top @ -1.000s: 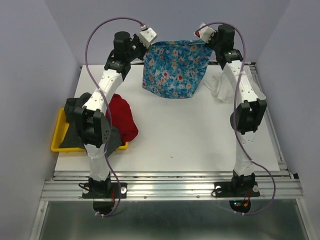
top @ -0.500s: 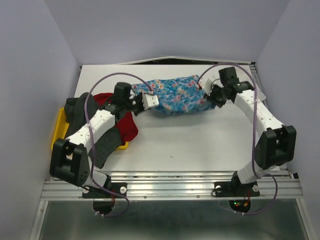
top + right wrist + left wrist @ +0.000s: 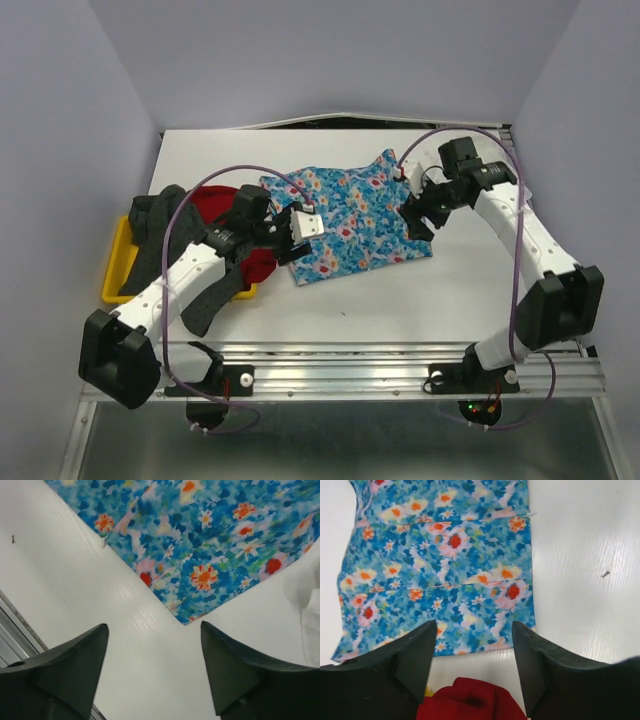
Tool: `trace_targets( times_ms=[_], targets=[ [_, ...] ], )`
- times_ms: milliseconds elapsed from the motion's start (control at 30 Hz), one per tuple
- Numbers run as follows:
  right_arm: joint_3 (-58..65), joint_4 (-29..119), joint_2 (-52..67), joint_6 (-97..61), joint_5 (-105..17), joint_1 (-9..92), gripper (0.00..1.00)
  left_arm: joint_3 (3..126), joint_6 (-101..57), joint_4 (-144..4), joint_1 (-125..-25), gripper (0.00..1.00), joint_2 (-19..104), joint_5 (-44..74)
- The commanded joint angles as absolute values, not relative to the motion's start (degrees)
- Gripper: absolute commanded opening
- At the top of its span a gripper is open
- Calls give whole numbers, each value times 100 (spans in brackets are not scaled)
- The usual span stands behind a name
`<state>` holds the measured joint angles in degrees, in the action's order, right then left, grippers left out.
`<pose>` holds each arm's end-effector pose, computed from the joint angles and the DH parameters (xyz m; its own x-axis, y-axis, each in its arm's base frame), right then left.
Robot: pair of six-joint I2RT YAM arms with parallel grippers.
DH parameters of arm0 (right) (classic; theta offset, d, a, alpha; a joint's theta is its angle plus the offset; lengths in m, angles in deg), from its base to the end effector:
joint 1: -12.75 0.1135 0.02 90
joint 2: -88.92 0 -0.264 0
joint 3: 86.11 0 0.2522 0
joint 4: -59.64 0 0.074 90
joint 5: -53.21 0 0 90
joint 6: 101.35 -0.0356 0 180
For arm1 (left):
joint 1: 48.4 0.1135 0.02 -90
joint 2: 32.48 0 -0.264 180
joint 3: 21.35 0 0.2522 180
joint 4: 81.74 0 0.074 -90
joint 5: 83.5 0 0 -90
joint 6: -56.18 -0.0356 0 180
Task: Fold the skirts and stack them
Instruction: Flatten the skirt out
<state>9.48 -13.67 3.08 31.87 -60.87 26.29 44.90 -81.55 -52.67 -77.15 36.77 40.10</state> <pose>0.2852 0.0836 0.3242 -0.3670 -0.7315 -0.5747 -0.8806 0.4723 -0.0387 0.2239 -0.1453 0.2921 0.2876 0.5452 -0.7874 0.8905 0.1505 0.4294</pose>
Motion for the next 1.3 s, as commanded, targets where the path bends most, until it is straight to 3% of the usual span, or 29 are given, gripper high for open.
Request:
trace_targets(
  times_ms=[0, 67, 400, 567, 800, 967, 1267],
  targets=[
    [1167, -1019, -924, 1899, -6017, 2260, 69, 5032, -6786, -5462, -7749, 69, 4474, 3229],
    [1255, -984, -1153, 1450, -5991, 1997, 62, 5269, -6425, -5227, -7749, 68, 4740, 2971],
    [175, 229, -1154, 605, -4998, 1723, 63, 4506, -5579, -5594, -8126, 69, 4653, 2408],
    [-158, 334, -1268, 614, -4971, 1671, 62, 4383, -6149, -5288, -8355, 64, 4863, 2188],
    [-309, 493, -1637, 614, -5586, 1618, 60, 4154, -8161, -4795, -8689, 63, 4811, 2170],
    [-265, 510, -1918, 509, -5920, 1618, 49, 4101, -9671, -4601, -8707, 67, 4662, 2179],
    [-265, 484, -1831, 324, -6421, 1618, 3, 3891, -11054, -4812, -8821, 69, 4872, 2082]
  ],
)
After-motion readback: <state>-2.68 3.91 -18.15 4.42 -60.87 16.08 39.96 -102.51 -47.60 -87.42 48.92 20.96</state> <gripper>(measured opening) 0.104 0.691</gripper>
